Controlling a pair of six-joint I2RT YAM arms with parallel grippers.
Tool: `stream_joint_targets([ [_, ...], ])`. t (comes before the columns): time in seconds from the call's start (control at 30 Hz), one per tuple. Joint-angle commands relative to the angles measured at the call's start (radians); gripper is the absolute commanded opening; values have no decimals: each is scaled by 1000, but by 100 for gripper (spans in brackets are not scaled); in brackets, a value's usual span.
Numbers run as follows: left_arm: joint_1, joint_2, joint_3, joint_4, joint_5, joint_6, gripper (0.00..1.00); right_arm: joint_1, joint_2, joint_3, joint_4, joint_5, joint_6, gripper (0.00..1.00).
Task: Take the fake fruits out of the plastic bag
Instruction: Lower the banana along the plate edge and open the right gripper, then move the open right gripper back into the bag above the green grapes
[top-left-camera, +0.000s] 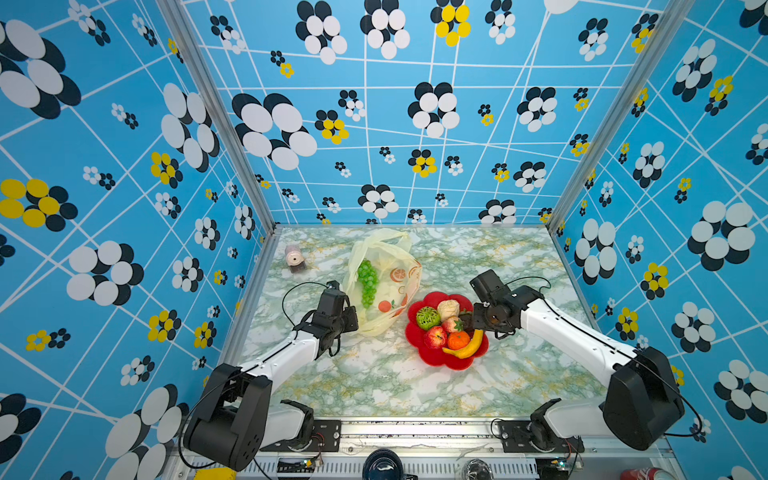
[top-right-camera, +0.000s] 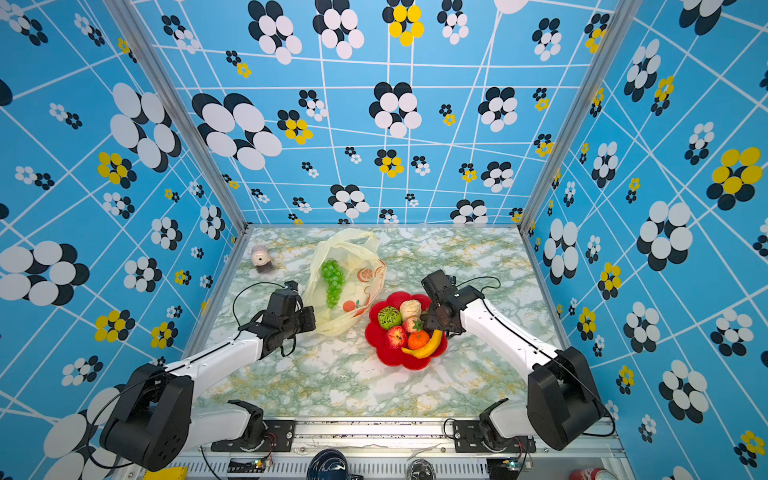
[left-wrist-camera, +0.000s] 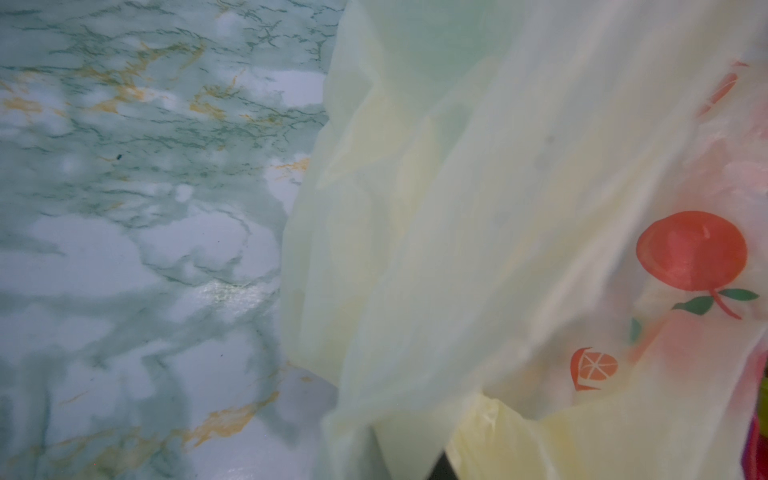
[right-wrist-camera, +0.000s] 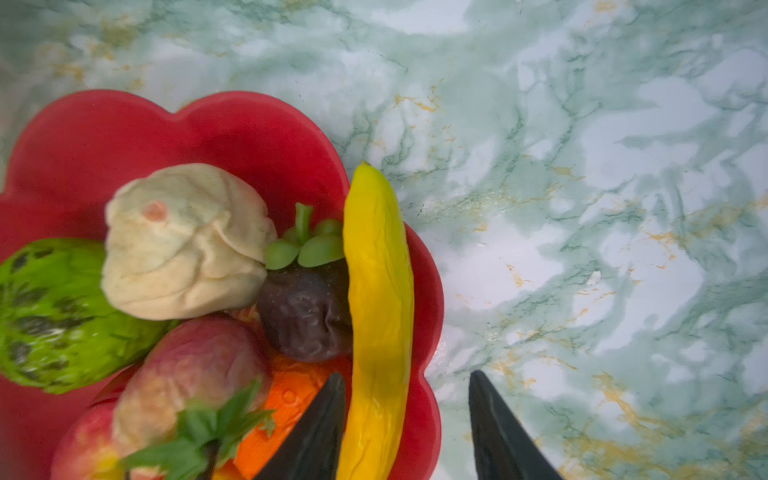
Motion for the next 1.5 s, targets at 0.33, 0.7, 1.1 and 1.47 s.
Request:
stream_joint_targets([
  [0.33,40,-145,-38,-116,-22,-81,0,282,154,246,362,-61,-14,56],
  [0.7,73,-400,-81,-362,16,-193,0,395,643,650,534,-134,-63,60],
  [1.1,70,-601,-74,-578,76,-251,0,412,933,902,615,-153,-63,59],
  [1.47,70,-632,-72,-594,90,-264,0,420,1075,1064,559,-28,-38,57],
])
